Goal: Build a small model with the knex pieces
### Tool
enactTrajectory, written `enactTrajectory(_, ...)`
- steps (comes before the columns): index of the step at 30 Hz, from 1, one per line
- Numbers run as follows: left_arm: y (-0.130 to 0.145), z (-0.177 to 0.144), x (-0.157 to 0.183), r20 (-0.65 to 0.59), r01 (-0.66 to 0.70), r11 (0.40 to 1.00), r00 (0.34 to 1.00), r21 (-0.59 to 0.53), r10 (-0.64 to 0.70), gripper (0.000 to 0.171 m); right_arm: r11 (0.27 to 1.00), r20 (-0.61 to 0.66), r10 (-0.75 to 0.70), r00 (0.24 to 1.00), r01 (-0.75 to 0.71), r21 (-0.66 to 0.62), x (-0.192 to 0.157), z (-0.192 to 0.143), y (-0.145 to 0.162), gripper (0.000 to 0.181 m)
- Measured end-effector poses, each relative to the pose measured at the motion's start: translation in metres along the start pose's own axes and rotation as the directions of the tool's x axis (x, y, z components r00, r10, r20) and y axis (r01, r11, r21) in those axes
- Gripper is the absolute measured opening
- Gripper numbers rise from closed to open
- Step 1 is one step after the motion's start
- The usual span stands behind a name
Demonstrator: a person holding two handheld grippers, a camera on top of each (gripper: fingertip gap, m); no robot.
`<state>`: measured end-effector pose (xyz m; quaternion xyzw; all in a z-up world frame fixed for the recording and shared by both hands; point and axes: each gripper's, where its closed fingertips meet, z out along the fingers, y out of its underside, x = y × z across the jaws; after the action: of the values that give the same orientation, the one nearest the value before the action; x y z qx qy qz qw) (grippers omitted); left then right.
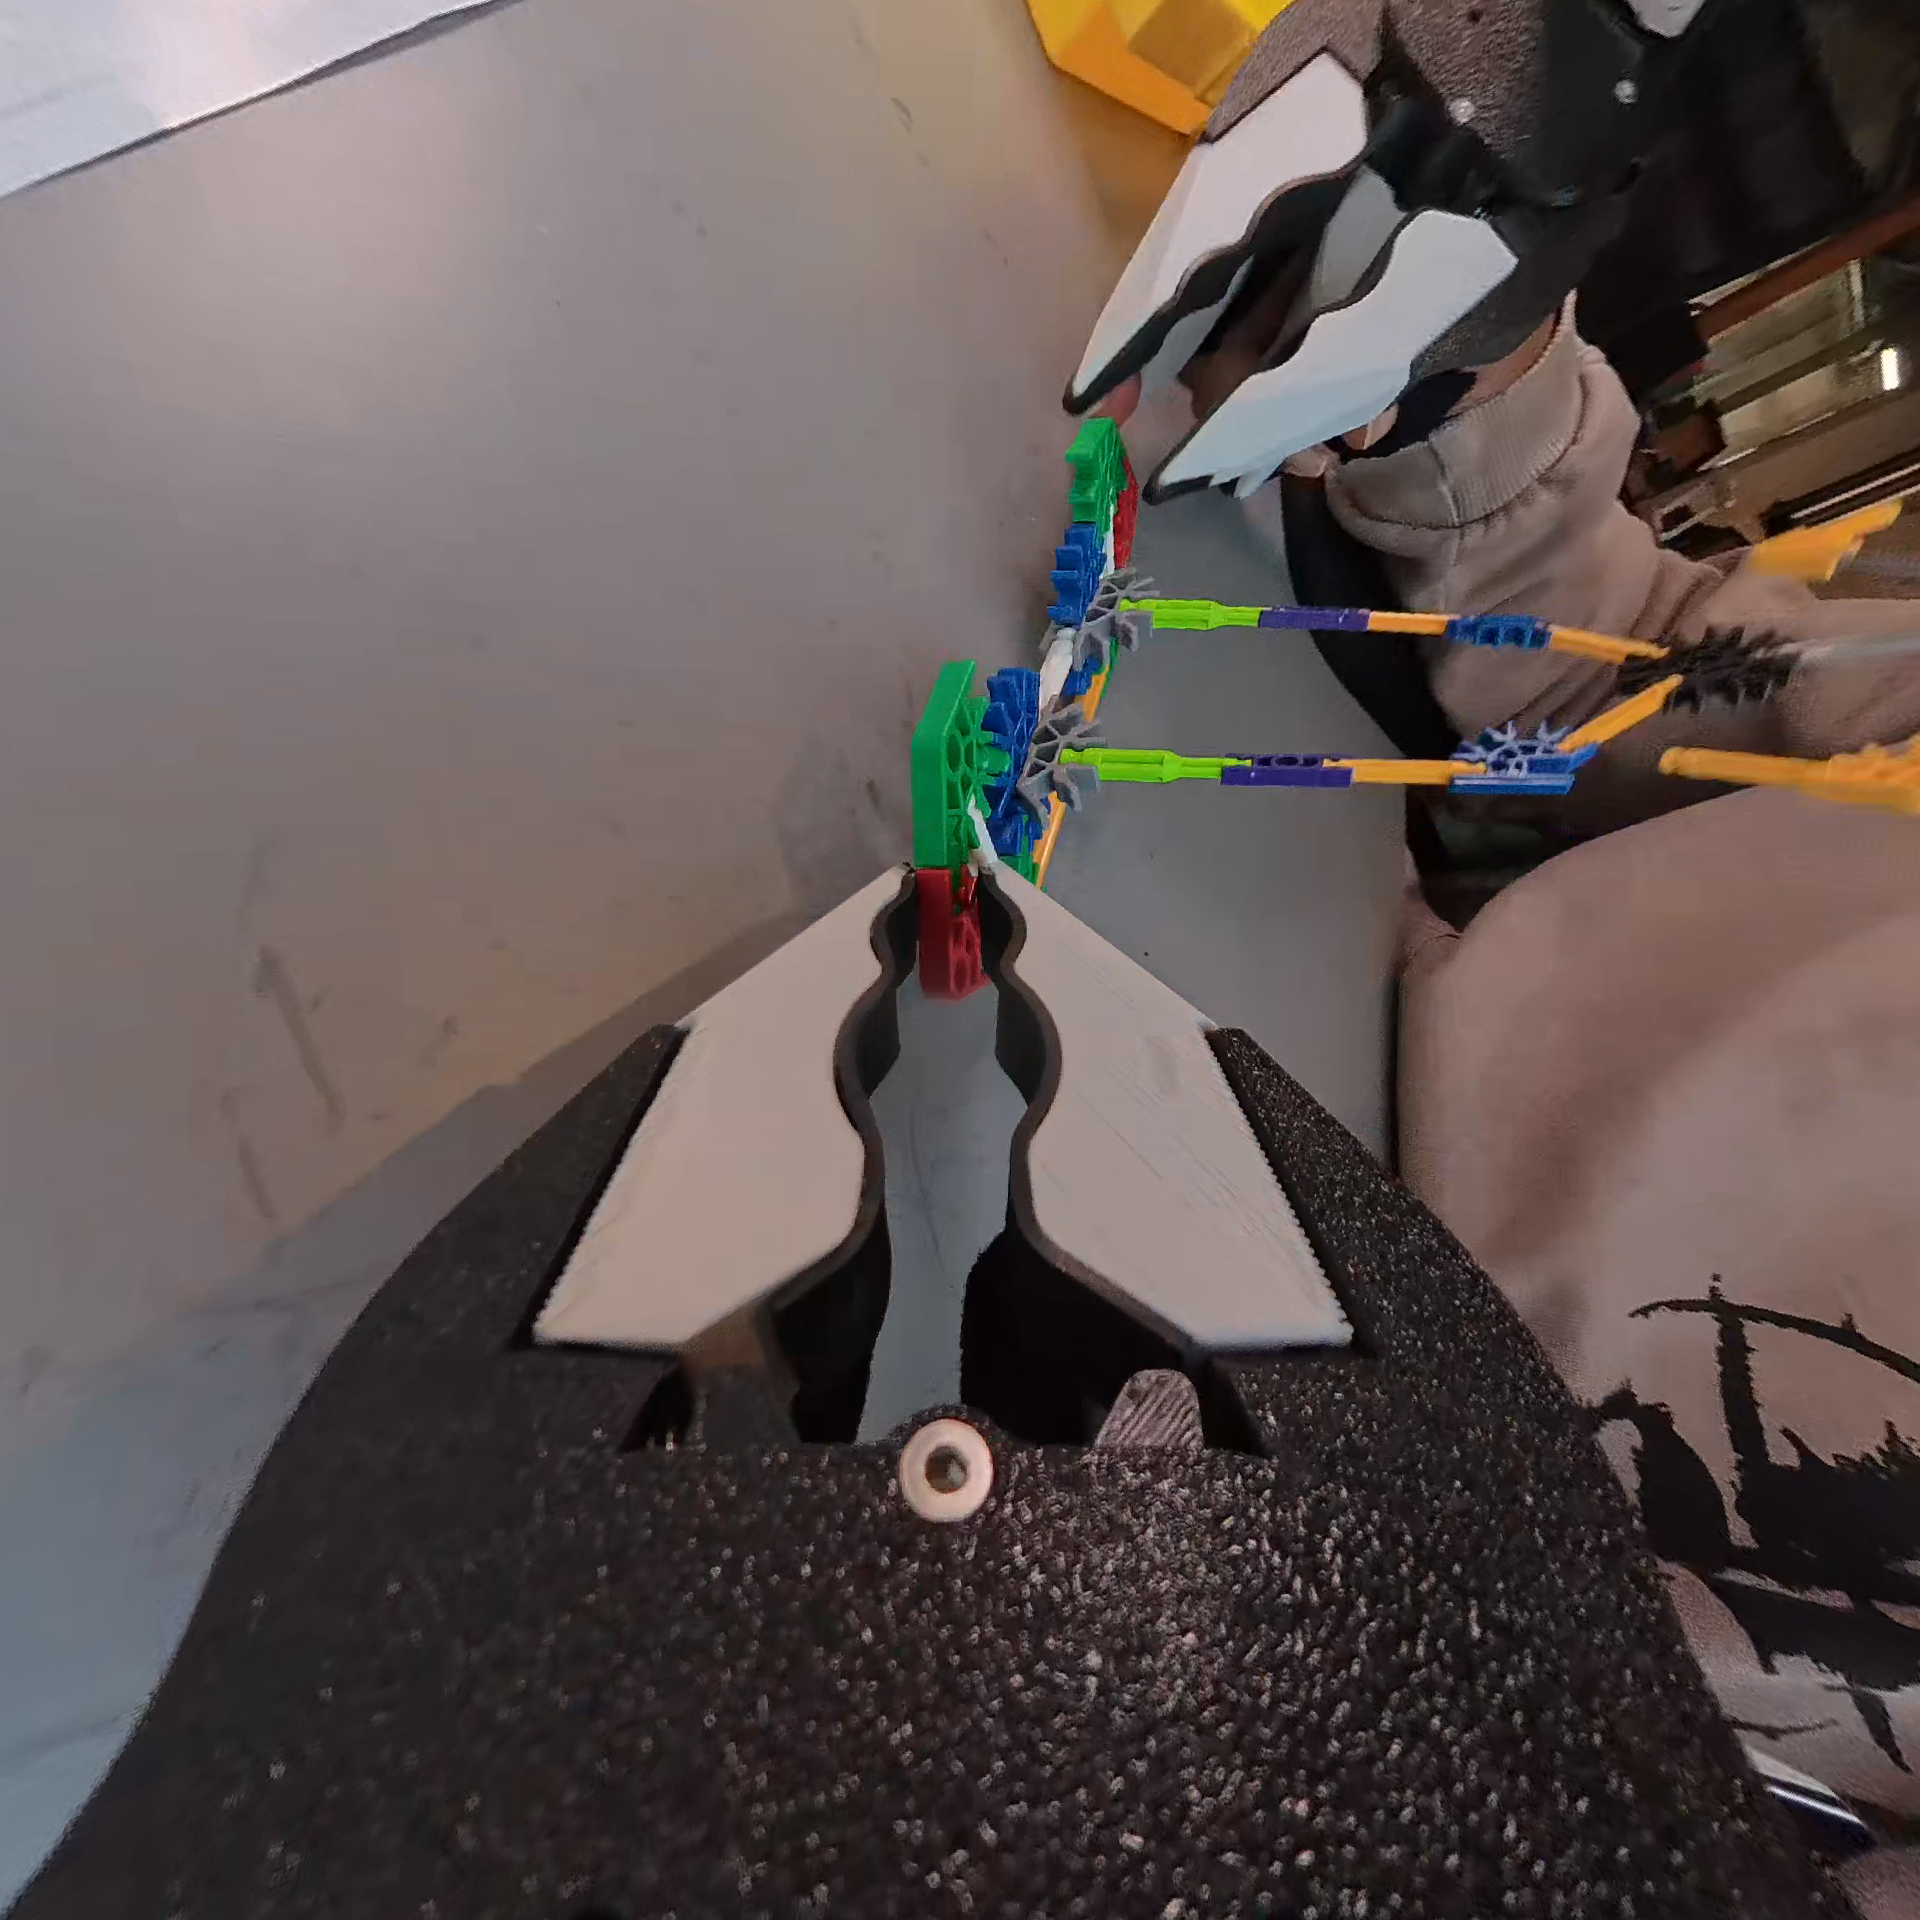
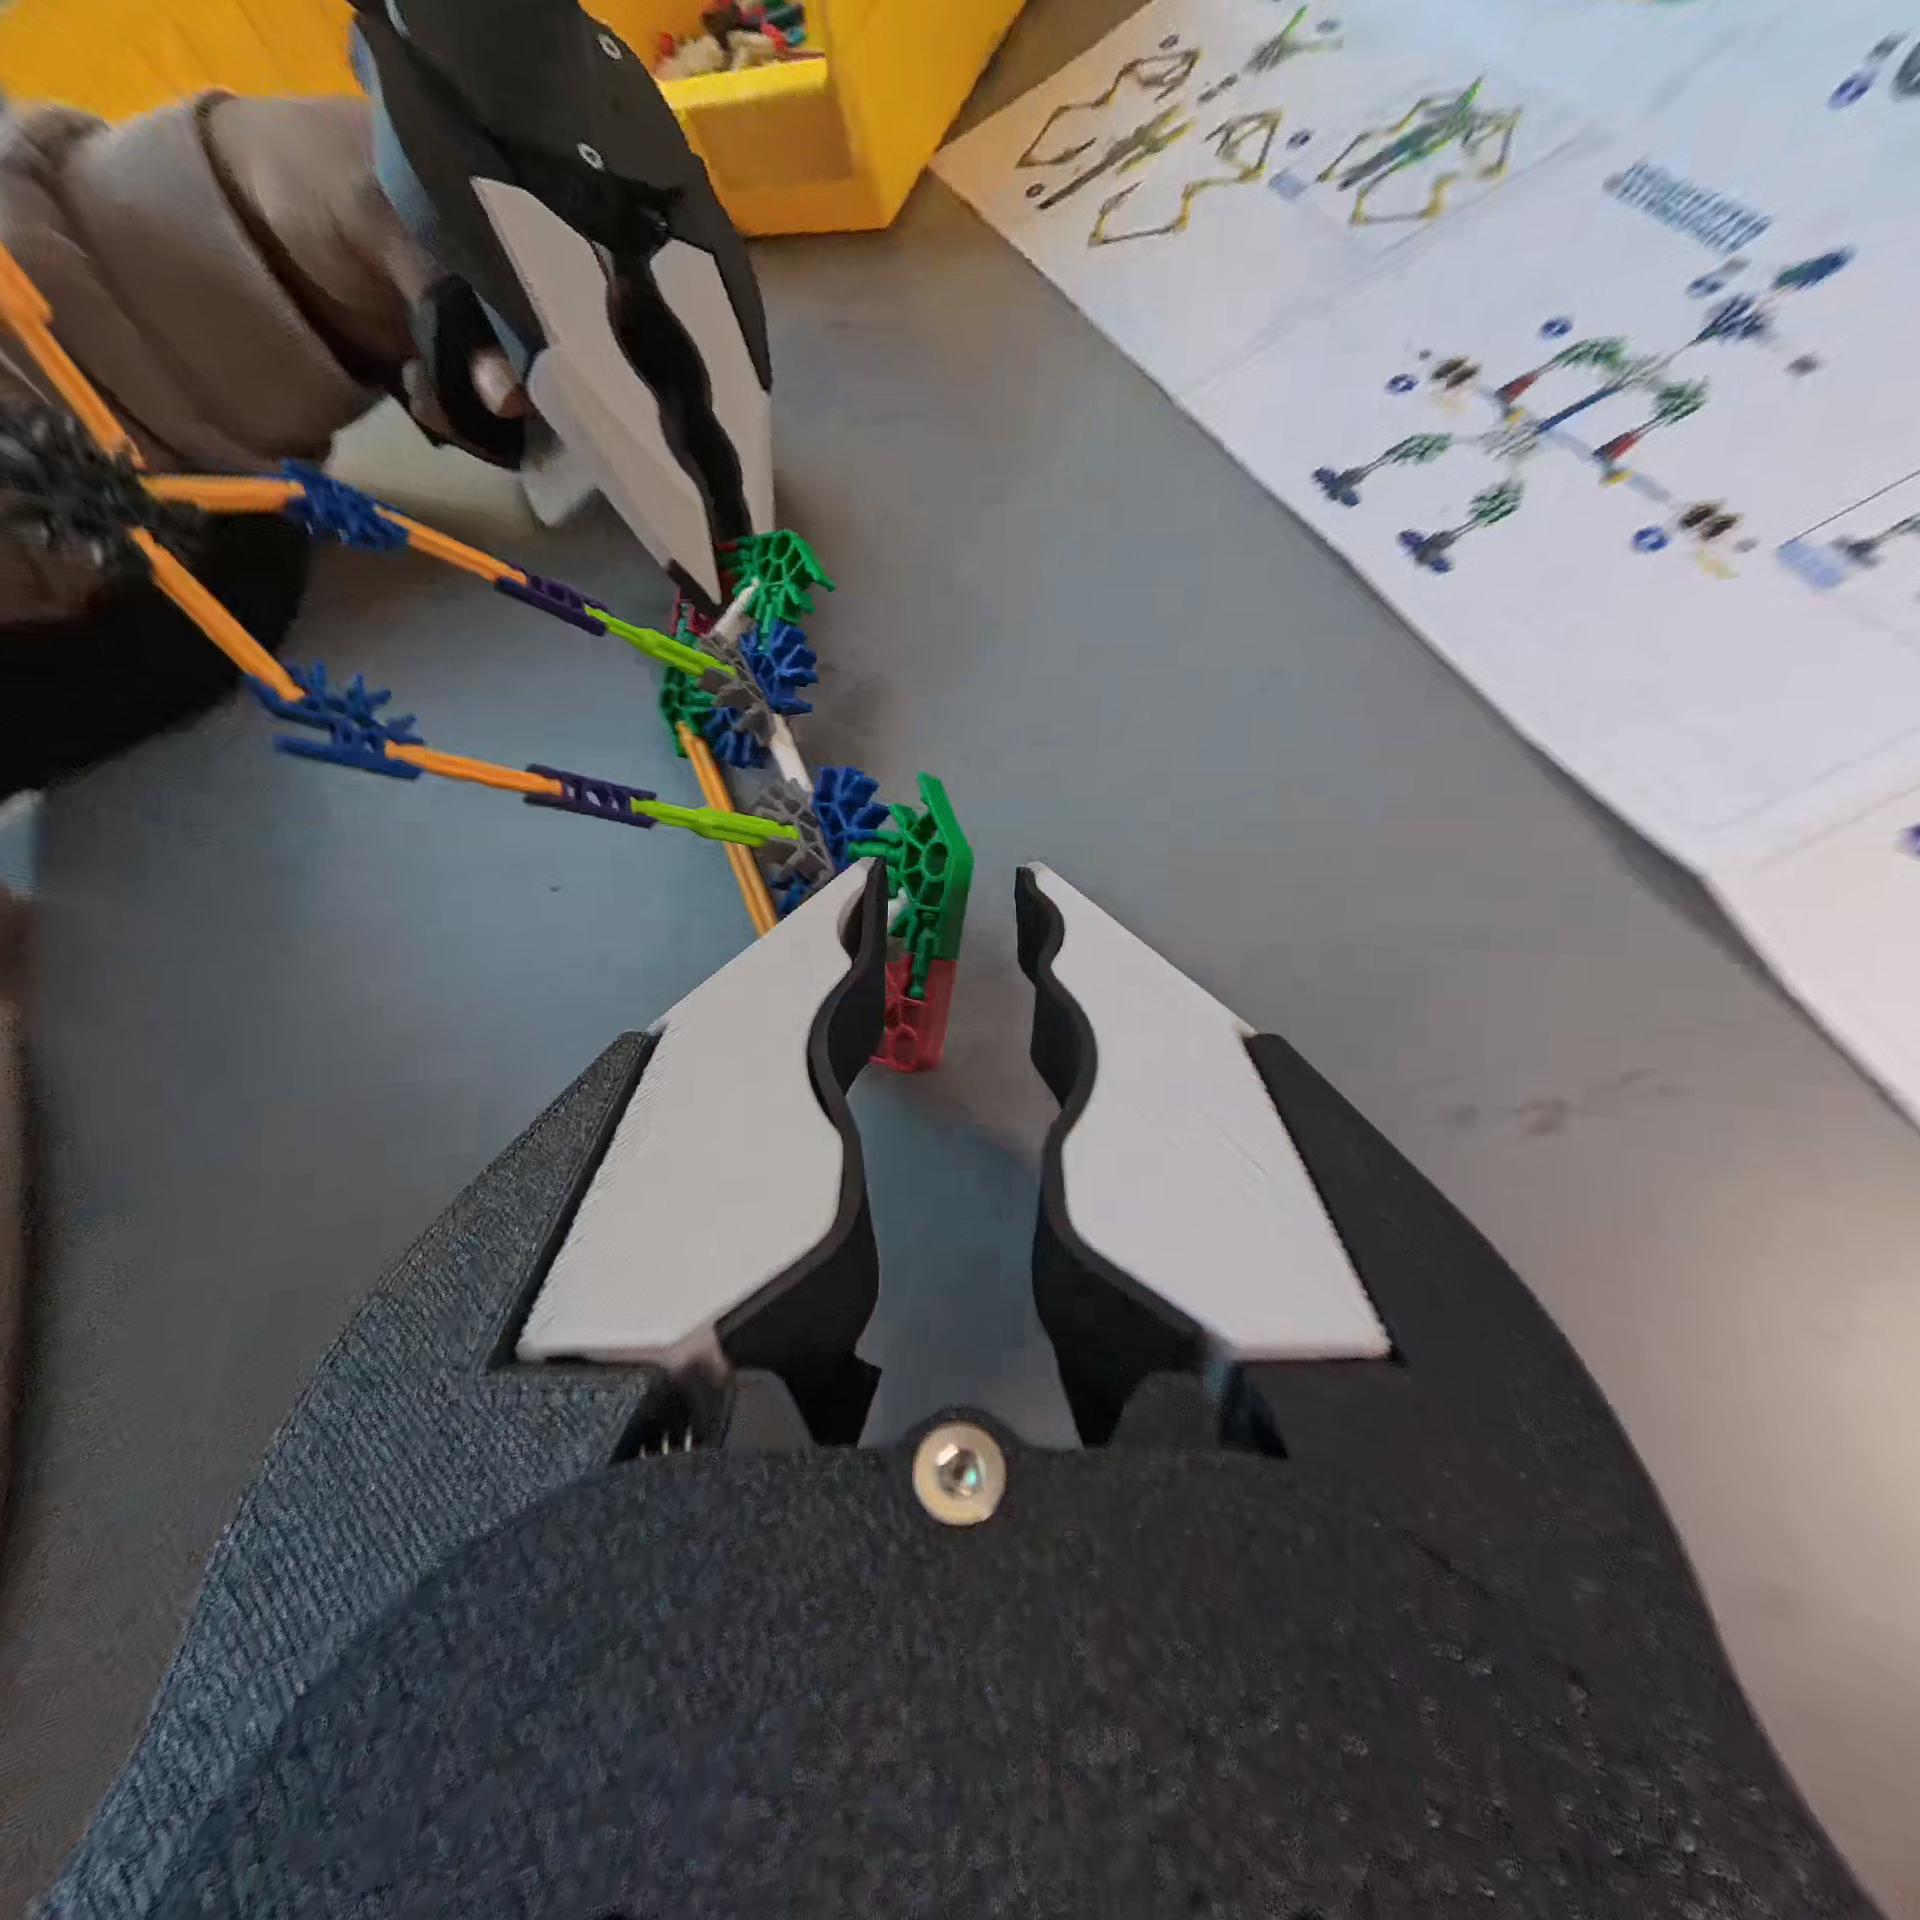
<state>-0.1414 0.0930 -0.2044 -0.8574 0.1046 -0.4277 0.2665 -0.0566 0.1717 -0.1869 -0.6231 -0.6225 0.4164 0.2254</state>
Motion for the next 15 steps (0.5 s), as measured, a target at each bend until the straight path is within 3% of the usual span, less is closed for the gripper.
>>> enactTrajectory(2,-0.001,-0.001,-0.005,0.072,-0.048,0.999,0.996,0.007,0.047,0.011,0.985,-0.105,-0.173,0.979,0.173,-0.006,0.009,-0.008,-0.003,0.023)
enactTrajectory(5,-0.002,-0.004,-0.016,0.230,-0.187,0.982,0.955,-0.031,0.190,0.018,0.936,-0.111,-0.351,0.930,0.352,-0.011,-0.003,-0.014,-0.005,0.023)
enactTrajectory(6,-0.002,-0.006,-0.019,0.274,-0.227,0.973,0.934,-0.045,0.230,0.028,0.920,-0.101,-0.390,0.915,0.391,-0.015,-0.008,-0.015,-0.004,0.023)
enactTrajectory(11,-0.014,-0.018,-0.004,0.282,-0.374,0.927,0.892,0.020,0.354,0.044,0.876,-0.006,-0.482,0.876,0.482,-0.014,-0.034,-0.013,0.002,0.020)
enactTrajectory(15,-0.011,-0.012,0.007,0.308,-0.559,0.829,0.784,-0.025,0.538,0.061,0.852,0.019,-0.522,0.853,0.523,-0.024,-0.050,0.004,0.005,0.019)
